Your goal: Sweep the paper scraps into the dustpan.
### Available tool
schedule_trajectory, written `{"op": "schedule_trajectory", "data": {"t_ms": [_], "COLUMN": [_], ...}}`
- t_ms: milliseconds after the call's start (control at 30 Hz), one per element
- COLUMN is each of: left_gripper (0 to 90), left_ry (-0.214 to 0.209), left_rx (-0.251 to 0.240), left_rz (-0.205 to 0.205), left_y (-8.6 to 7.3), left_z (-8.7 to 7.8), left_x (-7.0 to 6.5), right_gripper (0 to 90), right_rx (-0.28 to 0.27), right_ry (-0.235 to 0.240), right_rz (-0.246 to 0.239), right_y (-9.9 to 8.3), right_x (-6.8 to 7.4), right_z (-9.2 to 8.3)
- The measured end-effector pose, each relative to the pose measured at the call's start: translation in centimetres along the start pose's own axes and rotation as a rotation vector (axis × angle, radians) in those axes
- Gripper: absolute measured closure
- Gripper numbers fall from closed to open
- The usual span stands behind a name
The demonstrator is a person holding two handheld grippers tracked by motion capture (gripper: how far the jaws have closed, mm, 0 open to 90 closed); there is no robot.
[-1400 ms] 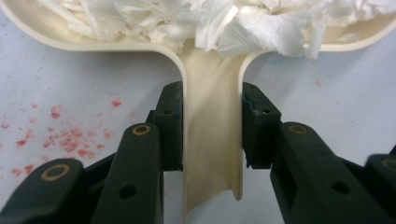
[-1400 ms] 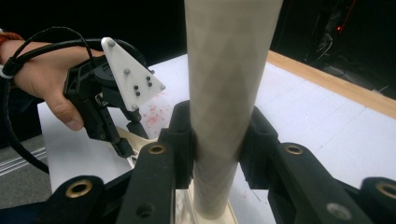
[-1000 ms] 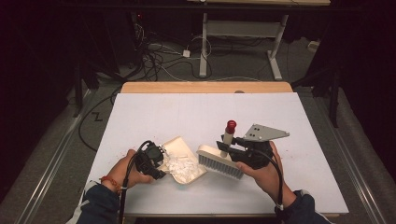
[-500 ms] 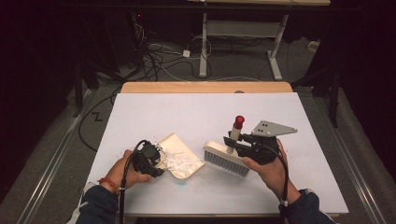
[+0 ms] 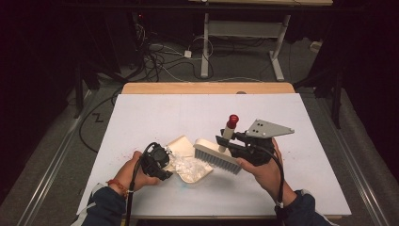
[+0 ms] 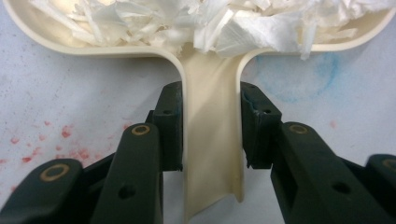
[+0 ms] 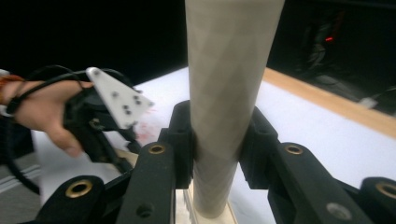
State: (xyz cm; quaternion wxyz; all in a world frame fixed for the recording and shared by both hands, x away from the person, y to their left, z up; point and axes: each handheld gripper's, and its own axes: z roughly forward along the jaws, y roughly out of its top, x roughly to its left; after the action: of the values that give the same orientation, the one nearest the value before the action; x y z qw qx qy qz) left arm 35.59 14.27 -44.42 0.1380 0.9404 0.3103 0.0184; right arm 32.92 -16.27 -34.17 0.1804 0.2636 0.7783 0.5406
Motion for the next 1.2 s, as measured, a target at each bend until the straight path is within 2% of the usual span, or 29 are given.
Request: {"op": "schedule_trajectory", "data": {"t_ms": [133, 233, 267, 333, 400, 533, 600, 733, 867, 1100, 1200], "left_gripper": [62.8, 62.8, 62.8, 62.8, 62.8, 62.9, 62.8, 62.8, 62.8, 62.8, 62.8], "left_ry": [0.001, 0.005, 0.002, 0.001, 0.002, -0.002, -0.002, 0.0, 0.0, -0.002, -0.003], "left_rx": [0.013, 0.026, 0.03, 0.04, 0.042, 0.042, 0.044, 0.047, 0.048, 0.049, 0.05], "left_rz": [0.003, 0.013, 0.015, 0.018, 0.016, 0.01, 0.011, 0.013, 0.013, 0.012, 0.012], "left_y": [0.0, -0.1, -0.1, -0.1, -0.1, -0.1, -0.1, -0.1, -0.1, 0.0, 0.0], "left_z": [-0.1, -0.2, -0.3, -0.3, -0.3, -0.3, -0.3, -0.2, -0.2, -0.2, -0.2], "left_x": [0.0, -0.2, -0.2, -0.2, -0.3, -0.3, -0.4, -0.4, -0.4, -0.4, -0.4], "right_gripper": [70.9, 70.9, 70.9, 70.9, 70.9, 70.8, 70.8, 70.9, 70.9, 70.9, 70.9], "right_rx": [0.016, 0.073, 0.099, 0.126, 0.147, 0.146, 0.142, 0.111, 0.062, 0.02, 0.015], "right_ry": [-0.053, -0.144, -0.166, -0.187, -0.176, -0.139, -0.099, -0.029, -0.01, -0.061, -0.104], "right_rz": [0.013, -0.056, -0.083, -0.095, -0.101, -0.118, -0.1, -0.069, -0.076, -0.051, -0.059], "right_y": [-0.2, -1.0, -1.4, -2.0, -2.4, -2.6, -2.6, -2.3, -1.7, -1.1, -1.1], "right_x": [-1.0, -1.1, -1.1, -1.0, -0.7, 0.7, 1.4, 2.5, 2.6, 1.0, 0.5], "right_z": [-0.9, -0.8, -0.6, 0.0, 0.7, 1.9, 2.3, 2.4, 2.0, 0.5, 0.5]}}
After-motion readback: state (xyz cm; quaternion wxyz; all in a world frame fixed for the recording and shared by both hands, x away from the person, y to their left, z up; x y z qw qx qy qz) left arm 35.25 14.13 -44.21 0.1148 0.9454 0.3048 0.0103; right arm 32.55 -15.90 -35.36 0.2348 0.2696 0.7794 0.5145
